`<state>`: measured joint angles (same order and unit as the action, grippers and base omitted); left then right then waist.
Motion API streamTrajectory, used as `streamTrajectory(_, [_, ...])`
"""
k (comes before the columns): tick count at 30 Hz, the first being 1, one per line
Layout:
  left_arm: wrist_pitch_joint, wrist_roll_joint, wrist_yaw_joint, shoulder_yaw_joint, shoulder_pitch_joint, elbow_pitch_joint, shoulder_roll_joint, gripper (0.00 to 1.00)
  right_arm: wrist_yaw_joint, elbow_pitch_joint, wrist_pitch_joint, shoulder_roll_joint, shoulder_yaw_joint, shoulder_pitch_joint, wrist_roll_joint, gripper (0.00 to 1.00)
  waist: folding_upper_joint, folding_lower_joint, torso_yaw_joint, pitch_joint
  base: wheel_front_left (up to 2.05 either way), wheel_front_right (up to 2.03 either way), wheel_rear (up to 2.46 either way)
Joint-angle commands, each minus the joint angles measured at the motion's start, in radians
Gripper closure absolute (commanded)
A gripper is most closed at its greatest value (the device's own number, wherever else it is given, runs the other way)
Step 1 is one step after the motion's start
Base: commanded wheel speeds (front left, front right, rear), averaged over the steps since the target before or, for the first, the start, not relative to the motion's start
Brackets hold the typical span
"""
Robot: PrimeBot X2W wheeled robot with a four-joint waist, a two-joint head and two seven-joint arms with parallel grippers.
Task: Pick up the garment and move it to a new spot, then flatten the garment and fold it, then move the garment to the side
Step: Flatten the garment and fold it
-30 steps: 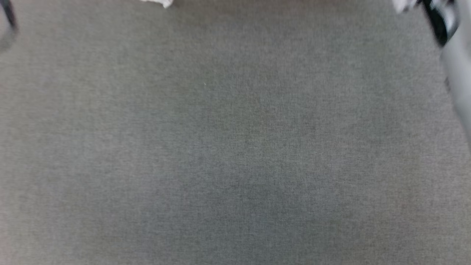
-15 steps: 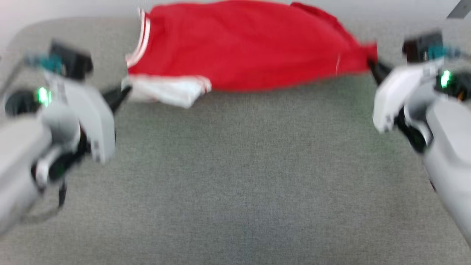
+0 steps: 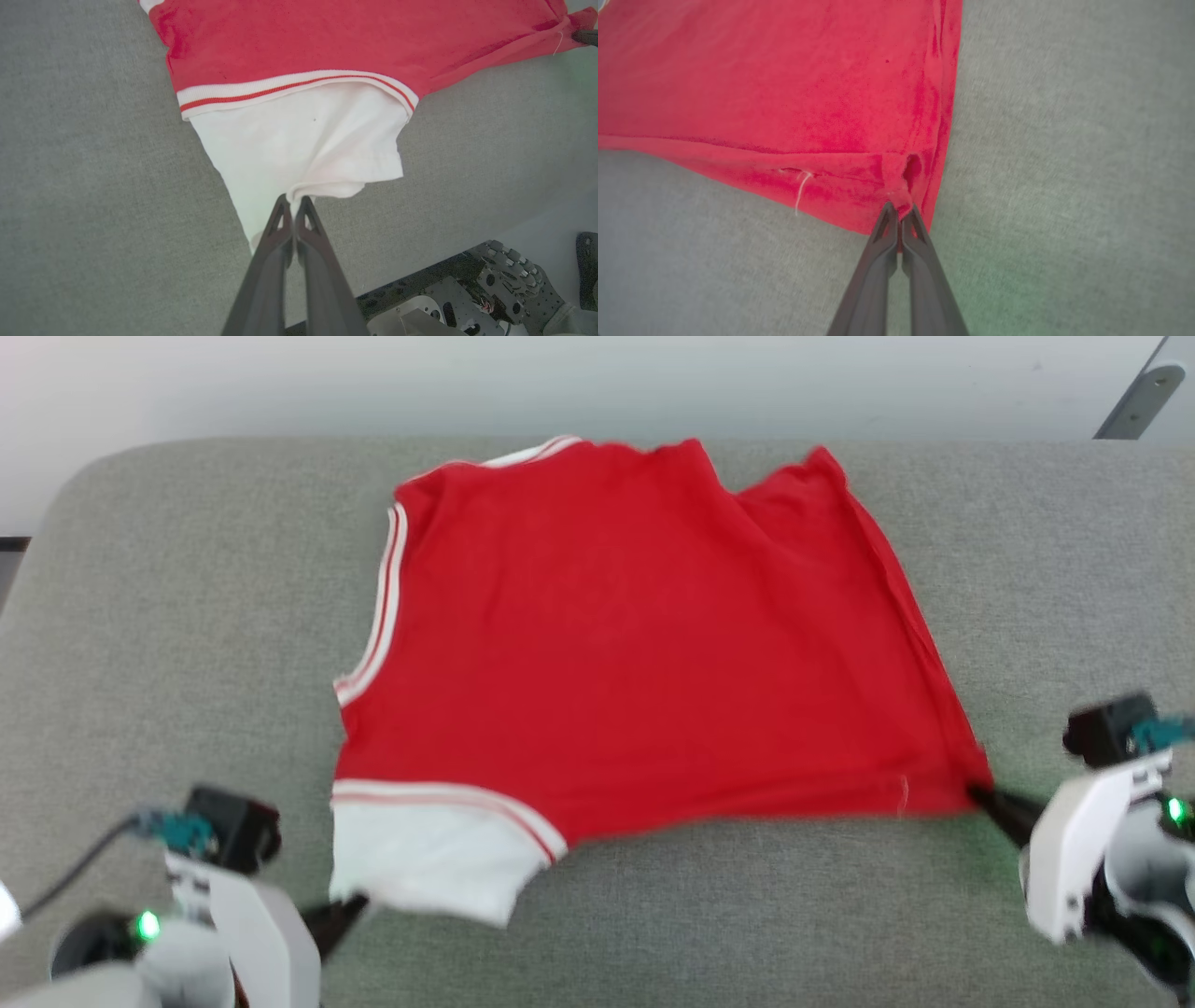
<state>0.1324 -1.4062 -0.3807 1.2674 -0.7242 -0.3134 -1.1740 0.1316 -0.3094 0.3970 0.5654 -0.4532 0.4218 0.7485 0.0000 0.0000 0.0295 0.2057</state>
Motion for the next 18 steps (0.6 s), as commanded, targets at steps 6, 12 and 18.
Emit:
streamTrajectory(6, [0.025, -0.067, -0.076, 0.007, 0.128, -0.098, -0.03, 1.0, -0.002, 0.192, 0.161, 0.022, 0.115, -0.238, 0.017, 1.0, 0.0, 0.0, 0.009, -0.002, 0.0, 0.0, 0.0])
streamTrajectory(12, [0.038, -0.116, -0.104, 0.009, 0.208, -0.146, -0.031, 1.0, -0.002, 0.339, 0.302, -0.014, 0.218, -0.406, 0.01, 1.0, 0.0, 0.0, 0.012, 0.006, 0.0, 0.0, 0.0])
streamTrajectory(18, [0.023, -0.101, -0.11, -0.009, 0.201, -0.165, -0.051, 1.0, -0.002, 0.471, 0.392, -0.064, 0.32, -0.472, -0.024, 1.0, 0.0, 0.0, 0.009, 0.017, 0.0, 0.0, 0.0])
